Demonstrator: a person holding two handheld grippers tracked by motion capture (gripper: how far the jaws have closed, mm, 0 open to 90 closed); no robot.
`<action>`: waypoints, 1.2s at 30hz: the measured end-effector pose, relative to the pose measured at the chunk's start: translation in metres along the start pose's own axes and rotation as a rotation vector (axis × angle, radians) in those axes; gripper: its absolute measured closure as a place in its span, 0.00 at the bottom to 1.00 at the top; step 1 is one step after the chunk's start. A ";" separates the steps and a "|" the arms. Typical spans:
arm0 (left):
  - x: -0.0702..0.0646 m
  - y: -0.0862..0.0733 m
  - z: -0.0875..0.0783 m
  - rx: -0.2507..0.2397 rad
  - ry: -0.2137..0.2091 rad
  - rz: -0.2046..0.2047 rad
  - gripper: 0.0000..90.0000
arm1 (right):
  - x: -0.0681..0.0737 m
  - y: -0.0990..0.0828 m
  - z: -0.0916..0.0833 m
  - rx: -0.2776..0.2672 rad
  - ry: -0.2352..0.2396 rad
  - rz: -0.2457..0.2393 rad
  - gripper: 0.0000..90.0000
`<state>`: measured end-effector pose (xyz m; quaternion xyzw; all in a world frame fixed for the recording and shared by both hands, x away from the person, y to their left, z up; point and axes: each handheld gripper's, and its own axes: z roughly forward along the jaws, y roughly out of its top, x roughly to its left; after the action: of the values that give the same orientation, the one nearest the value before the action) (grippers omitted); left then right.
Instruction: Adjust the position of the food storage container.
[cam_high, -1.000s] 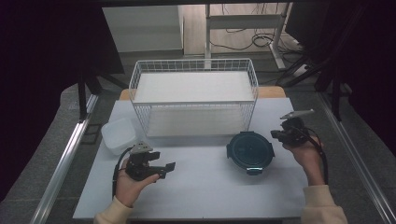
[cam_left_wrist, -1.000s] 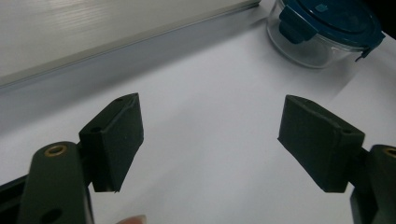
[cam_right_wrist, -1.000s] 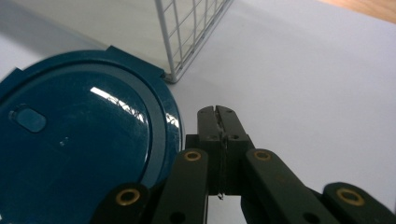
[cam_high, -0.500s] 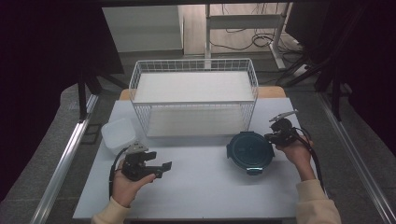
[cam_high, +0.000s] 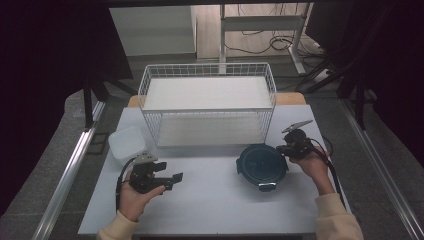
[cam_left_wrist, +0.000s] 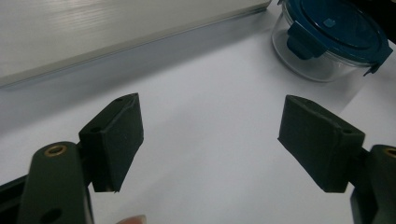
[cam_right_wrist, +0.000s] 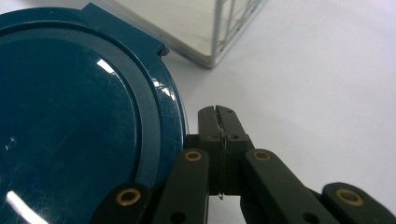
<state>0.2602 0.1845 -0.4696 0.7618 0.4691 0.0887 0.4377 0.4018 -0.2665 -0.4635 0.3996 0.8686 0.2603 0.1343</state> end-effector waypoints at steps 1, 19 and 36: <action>0.000 0.000 0.000 0.000 0.000 0.000 0.24 | 0.000 0.000 0.000 0.000 0.000 0.000 1.00; 0.003 0.001 0.004 0.010 -0.009 0.005 0.24 | 0.028 -0.002 -0.003 0.054 0.029 -0.069 1.00; 0.002 0.002 0.006 0.014 -0.015 0.012 0.24 | 0.075 0.006 0.001 0.099 0.054 -0.147 1.00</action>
<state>0.2657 0.1820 -0.4726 0.7684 0.4618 0.0823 0.4354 0.3574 -0.2055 -0.4628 0.3336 0.9108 0.2170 0.1097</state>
